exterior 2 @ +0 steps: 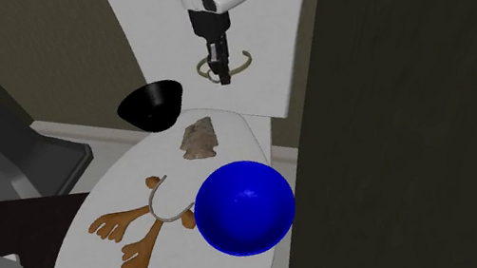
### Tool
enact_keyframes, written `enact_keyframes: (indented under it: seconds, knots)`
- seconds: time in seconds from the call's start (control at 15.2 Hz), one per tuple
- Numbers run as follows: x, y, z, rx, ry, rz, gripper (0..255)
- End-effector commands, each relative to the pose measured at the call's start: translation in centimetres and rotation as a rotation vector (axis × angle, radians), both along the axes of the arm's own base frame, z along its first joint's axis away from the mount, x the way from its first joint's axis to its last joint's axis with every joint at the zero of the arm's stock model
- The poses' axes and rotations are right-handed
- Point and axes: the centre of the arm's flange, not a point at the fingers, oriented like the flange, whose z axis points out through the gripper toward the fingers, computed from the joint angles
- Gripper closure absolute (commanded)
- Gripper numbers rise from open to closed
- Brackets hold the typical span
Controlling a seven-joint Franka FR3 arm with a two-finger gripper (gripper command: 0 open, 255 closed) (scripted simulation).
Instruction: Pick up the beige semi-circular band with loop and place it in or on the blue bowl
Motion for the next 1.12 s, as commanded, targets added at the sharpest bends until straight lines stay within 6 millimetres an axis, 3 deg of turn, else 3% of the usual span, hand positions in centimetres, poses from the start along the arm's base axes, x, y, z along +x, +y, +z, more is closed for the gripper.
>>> enact_keyframes:
  seconds: [0.0,1.06]
  knots:
    - [0.0,0.0,1.0,0.0,0.0,0.0,255]
    - [1.3,-21.0,1.2,0.0,0.0,0.0,255]
